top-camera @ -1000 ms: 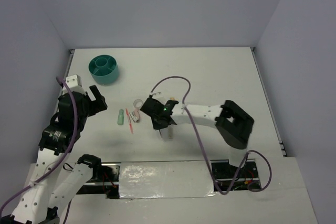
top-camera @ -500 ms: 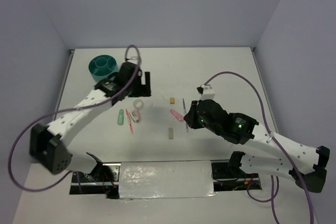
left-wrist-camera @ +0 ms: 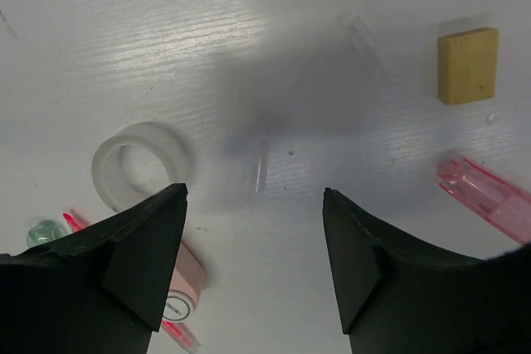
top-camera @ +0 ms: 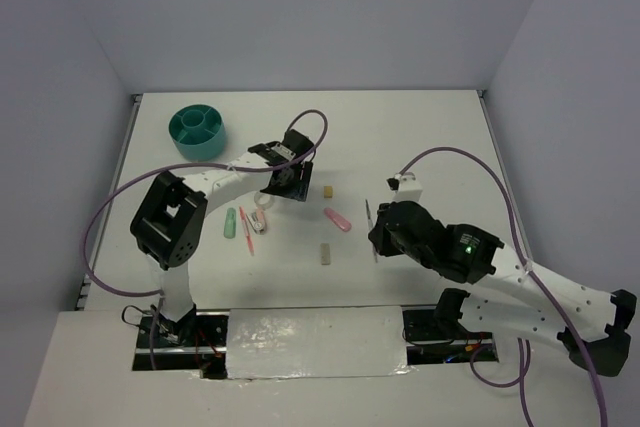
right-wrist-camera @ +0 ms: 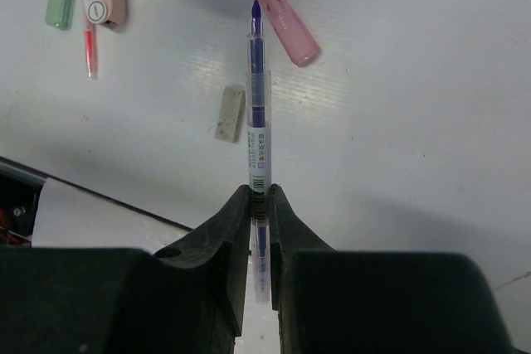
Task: Sort the stationery into containers
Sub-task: Close the pen cap on the pen.
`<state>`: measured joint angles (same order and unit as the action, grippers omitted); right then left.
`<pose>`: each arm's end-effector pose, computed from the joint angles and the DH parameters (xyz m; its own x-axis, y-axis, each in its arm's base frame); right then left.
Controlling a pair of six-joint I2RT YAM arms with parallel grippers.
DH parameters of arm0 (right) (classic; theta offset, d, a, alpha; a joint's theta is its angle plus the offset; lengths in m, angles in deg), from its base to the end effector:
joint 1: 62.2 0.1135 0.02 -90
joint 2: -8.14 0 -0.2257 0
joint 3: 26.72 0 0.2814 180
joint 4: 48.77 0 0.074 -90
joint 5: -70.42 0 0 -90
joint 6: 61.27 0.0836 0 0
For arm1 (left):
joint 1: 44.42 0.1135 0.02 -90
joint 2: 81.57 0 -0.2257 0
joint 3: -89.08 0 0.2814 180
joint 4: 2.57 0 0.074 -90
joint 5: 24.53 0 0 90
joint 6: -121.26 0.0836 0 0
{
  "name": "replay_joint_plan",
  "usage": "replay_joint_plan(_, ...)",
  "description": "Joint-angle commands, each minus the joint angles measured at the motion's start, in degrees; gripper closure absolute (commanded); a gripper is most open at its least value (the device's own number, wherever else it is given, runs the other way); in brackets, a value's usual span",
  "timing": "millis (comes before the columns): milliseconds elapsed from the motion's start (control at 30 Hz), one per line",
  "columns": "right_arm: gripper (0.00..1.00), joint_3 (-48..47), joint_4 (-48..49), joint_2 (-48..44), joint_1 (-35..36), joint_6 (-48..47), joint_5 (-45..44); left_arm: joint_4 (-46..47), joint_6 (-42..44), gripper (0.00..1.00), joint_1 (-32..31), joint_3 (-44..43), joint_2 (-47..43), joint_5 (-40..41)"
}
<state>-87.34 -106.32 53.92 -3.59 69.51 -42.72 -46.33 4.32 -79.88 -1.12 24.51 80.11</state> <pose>0.1559 0.1924 0.2450 -0.6820 0.0354 -0.7305 -0.2497 0.9275 0.2781 0.3637 -0.2331 0.1197 -0.8337 0.0556 -0.5494 0.0892 0.9954 -0.0346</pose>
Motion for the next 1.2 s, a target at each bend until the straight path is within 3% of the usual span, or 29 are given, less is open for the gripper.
replay_joint_plan(0,1.00,0.59,0.93,0.62,-0.25,-1.13,-0.51,0.68,1.45,0.22,-0.31,-1.30,1.75,1.10)
replay_joint_plan(233,1.00,0.68,2.43,3.17,-0.25,-2.19,0.28,1.82,2.94,0.30,-0.31,0.01,4.31,0.40)
replay_joint_plan(433,1.00,-0.11,2.26,4.40,-0.25,-2.45,0.20,4.72,2.86,0.32,0.57,2.74,5.10,-1.53)
replay_joint_plan(567,1.00,-0.90,2.08,4.84,-0.25,-2.80,0.11,4.81,2.77,0.42,0.83,3.27,6.33,-1.80)
replay_joint_plan(600,1.00,-0.99,1.99,4.93,-0.16,-2.81,0.02,4.81,2.77,0.51,0.75,3.53,6.33,-1.71)
replay_joint_plan(833,1.00,-1.69,2.08,5.55,-0.25,-3.07,0.02,5.78,2.68,0.55,0.92,5.29,7.29,-2.06)
replay_joint_plan(867,1.00,-1.69,2.08,5.55,-0.25,-3.07,0.02,5.78,2.68,0.57,1.01,5.38,7.56,-2.15)
replay_joint_plan(967,1.00,-1.52,2.17,5.29,-0.25,-3.24,0.20,5.87,2.59,0.79,1.10,5.90,8.17,-2.59)
replay_joint_plan(1000,1.00,-1.35,2.60,5.02,-0.25,-3.33,0.37,5.95,2.59,1.00,1.18,5.99,8.26,-2.85)
replay_joint_plan(1133,1.00,1.37,5.93,4.14,-1.12,-4.99,2.03,6.22,2.16,1.00,2.15,6.43,6.96,-5.31)
replay_joint_plan(1167,1.00,2.34,7.42,3.97,-2.43,-5.87,6.13,6.83,1.89,1.00,2.41,6.78,5.73,-6.36)
